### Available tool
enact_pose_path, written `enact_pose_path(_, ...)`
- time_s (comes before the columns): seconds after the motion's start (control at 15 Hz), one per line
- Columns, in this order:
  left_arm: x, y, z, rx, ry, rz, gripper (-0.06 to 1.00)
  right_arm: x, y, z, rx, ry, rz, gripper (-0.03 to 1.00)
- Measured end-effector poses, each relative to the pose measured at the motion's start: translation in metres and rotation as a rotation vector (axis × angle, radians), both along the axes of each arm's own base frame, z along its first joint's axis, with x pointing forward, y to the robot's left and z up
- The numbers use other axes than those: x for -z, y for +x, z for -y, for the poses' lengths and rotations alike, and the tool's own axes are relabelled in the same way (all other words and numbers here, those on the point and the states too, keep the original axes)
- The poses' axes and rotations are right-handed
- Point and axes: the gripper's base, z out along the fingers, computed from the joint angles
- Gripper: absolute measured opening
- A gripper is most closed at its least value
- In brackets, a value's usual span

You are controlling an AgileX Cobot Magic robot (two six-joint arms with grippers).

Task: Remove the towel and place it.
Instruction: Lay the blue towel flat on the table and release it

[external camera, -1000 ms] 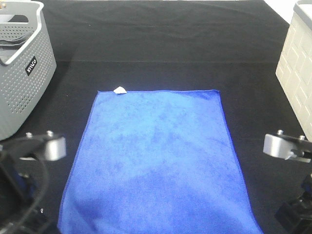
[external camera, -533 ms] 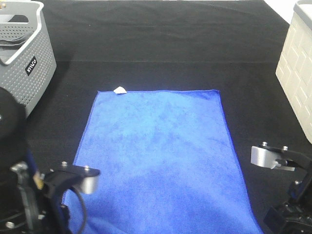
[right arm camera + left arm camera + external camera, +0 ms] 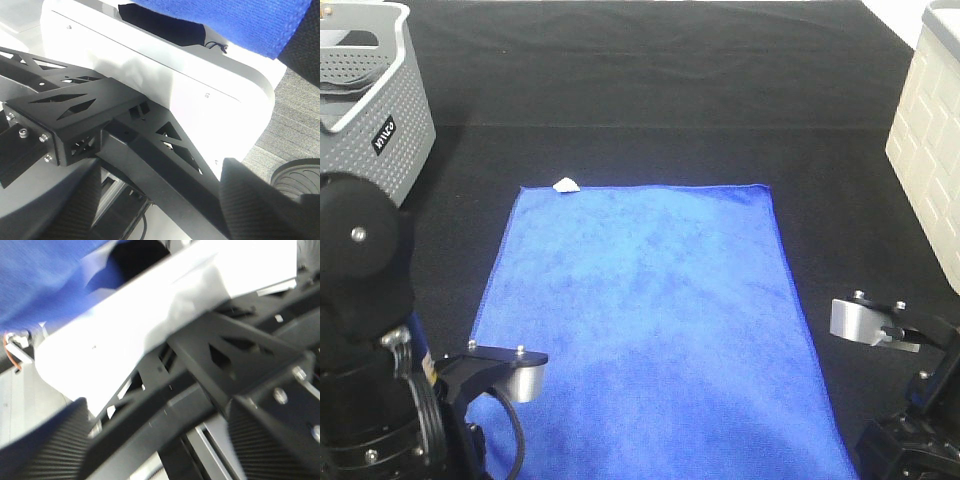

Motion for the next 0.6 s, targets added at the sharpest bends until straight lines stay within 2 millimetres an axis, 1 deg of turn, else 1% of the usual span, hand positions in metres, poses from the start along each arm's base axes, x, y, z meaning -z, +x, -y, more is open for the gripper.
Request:
enact_pose_path(0.07,-0.004,0.001,0.002,0.012,-0.005,-0.016,0.77,-0.001,0.000,0.000,-0.003,0.002,-0.006,0.65)
enact_pose_path(0.2,-0.015,0.007,0.009,0.032,-0.025,-0.012,0.79,-0.007,0.006,-0.002,-0.012,0.014,0.003,0.65)
enact_pose_path(0.33,-0.025,0.017,0.015,0.067,-0.034,0.036,0.79,-0.017,0.020,-0.004,-0.029,0.009,0.057,0.65)
enact_pose_path(0.4,-0.033,0.024,0.018,0.091,-0.029,0.080,0.79,-0.025,0.030,-0.005,-0.031,-0.008,0.097,0.65)
enact_pose_path(0.47,-0.039,0.033,0.020,0.113,-0.014,0.138,0.79,-0.034,0.041,-0.005,-0.030,-0.039,0.145,0.65)
enact_pose_path(0.53,-0.051,0.054,0.018,0.126,0.015,0.244,0.79,-0.052,0.064,0.000,-0.006,-0.082,0.237,0.65)
enact_pose_path(0.6,-0.061,0.073,0.010,0.094,0.028,0.303,0.79,-0.063,0.079,0.008,0.027,-0.094,0.268,0.65)
